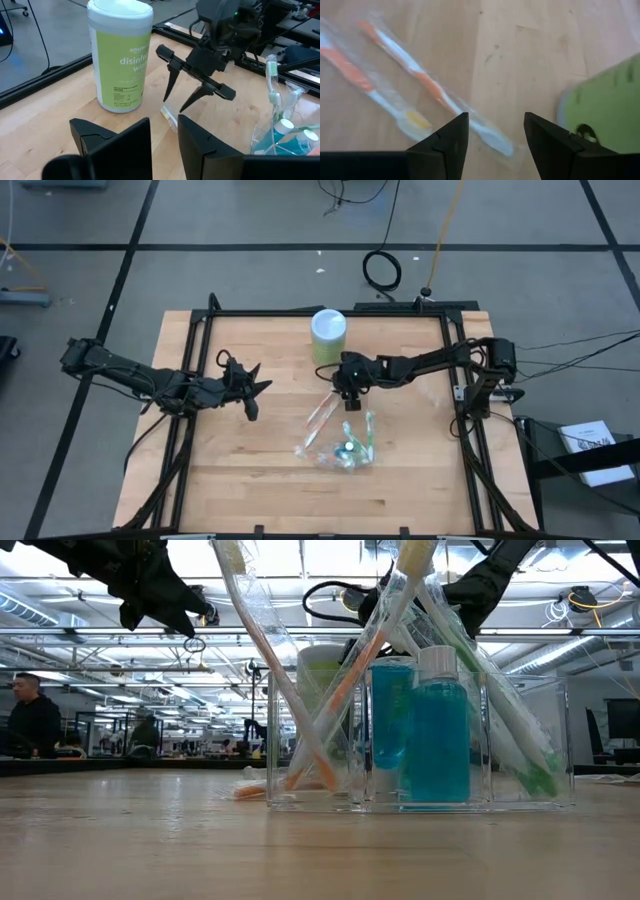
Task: Pick & Place toothbrushing station
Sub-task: Put the orange toothbrush into the left section of the transparent organizer
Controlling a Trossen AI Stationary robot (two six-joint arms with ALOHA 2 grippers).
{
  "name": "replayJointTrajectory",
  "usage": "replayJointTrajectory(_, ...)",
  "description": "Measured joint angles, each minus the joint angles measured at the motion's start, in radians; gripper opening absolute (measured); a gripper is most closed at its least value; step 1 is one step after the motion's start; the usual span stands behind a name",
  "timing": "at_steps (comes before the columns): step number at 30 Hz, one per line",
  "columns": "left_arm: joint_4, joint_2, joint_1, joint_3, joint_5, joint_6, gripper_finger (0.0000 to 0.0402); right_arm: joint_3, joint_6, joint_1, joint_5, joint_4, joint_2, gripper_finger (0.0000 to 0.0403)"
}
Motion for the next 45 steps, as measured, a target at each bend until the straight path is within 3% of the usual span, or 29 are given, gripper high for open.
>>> replayJointTrajectory(22, 0.000, 0.000, 0.002, 0.000, 0.000, 0.000, 0.0019, 0.002, -0.028, -0.005, -0.017, -0.004, 0.102, 0.0178)
replayJointTrajectory(27, 0.000, 0.000, 0.002, 0.000, 0.000, 0.000, 0.0019, 0.004, 0.007, -0.006, -0.015, -0.069, 0.102, 0.0141)
replayJointTrajectory(38, 0.000, 0.000, 0.002, 0.000, 0.000, 0.000, 0.0019, 0.002, 0.021, 0.000, -0.013, -0.119, 0.085, 0.0012)
replayJointTrajectory(45, 0.000, 0.000, 0.002, 0.000, 0.000, 0.000, 0.0019, -0.003, -0.067, 0.042, 0.198, -0.149, -0.025, 0.0010)
